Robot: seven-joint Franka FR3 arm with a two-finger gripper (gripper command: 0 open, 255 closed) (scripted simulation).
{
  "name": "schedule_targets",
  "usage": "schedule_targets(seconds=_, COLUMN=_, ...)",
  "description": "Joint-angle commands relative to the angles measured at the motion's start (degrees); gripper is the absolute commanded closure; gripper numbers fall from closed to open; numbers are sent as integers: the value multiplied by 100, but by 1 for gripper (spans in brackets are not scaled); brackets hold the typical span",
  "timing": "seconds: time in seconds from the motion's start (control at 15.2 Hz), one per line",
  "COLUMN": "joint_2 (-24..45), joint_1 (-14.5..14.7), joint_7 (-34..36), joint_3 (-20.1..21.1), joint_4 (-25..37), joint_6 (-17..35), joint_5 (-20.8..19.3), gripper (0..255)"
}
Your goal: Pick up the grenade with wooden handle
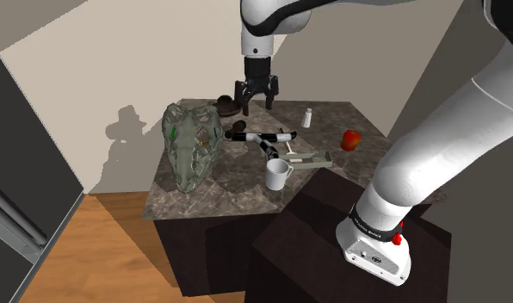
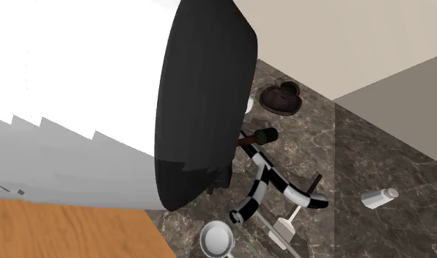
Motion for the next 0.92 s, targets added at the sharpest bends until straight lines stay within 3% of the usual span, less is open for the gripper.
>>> schedule_targets(seconds=0.0, joint_2=431, joint_1=-66, joint_7=320, joint_3=36, joint_4=250, joint_6=166, joint_5=-61, gripper=0)
schedule_targets(seconds=0.86, joint_2=3197, joint_1=-277, joint_7=2079, joint_3=-210, joint_4=2199, joint_6=824, joint_5=-524, gripper=0)
